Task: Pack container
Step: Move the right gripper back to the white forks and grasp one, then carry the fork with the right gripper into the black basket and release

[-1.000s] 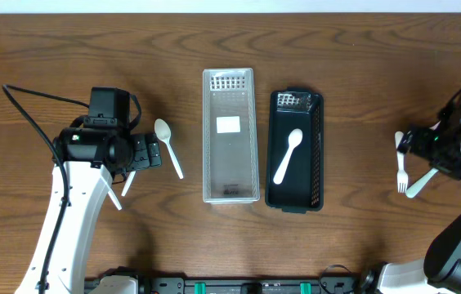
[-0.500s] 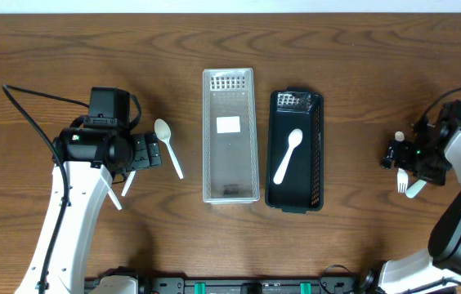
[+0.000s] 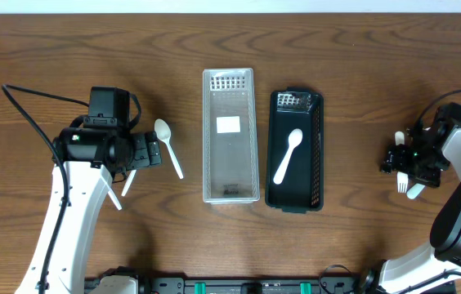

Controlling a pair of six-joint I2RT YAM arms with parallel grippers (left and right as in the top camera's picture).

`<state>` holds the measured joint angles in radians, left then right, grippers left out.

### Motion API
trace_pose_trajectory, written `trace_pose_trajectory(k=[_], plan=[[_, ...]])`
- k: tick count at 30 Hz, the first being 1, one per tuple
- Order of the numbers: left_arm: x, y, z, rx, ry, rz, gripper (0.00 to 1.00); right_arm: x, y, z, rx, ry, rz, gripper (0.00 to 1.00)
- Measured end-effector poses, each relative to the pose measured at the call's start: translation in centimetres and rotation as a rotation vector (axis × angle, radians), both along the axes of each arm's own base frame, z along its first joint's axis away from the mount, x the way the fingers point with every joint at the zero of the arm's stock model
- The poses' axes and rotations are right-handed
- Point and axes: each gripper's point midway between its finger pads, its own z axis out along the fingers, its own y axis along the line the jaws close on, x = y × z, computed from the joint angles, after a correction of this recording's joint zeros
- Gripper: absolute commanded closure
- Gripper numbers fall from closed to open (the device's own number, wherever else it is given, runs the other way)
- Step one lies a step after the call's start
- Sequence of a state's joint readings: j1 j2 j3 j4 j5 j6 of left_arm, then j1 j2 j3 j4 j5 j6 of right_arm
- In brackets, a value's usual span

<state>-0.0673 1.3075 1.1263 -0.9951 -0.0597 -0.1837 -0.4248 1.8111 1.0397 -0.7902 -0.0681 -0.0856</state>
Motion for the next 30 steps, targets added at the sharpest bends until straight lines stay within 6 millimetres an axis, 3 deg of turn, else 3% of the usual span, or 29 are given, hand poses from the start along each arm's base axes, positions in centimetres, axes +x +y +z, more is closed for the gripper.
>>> trace_pose_trajectory(k=[4, 21, 30], plan=[[0.2, 0.0, 0.1, -0.001, -0.009, 0.0, 0.02, -0.6, 0.0, -0.1, -0.005, 0.028, 0.001, 0.39], [0.2, 0.0, 0.1, -0.001, -0.011, 0.0, 0.02, -1.7, -0.8, -0.3, -0.05, 0.085, 0.0, 0.66], [0.2, 0.0, 0.1, -0.001, -0.01, 0.0, 0.02, -1.6, -0.9, -0.3, -0.056, 0.081, -0.001, 0.68]])
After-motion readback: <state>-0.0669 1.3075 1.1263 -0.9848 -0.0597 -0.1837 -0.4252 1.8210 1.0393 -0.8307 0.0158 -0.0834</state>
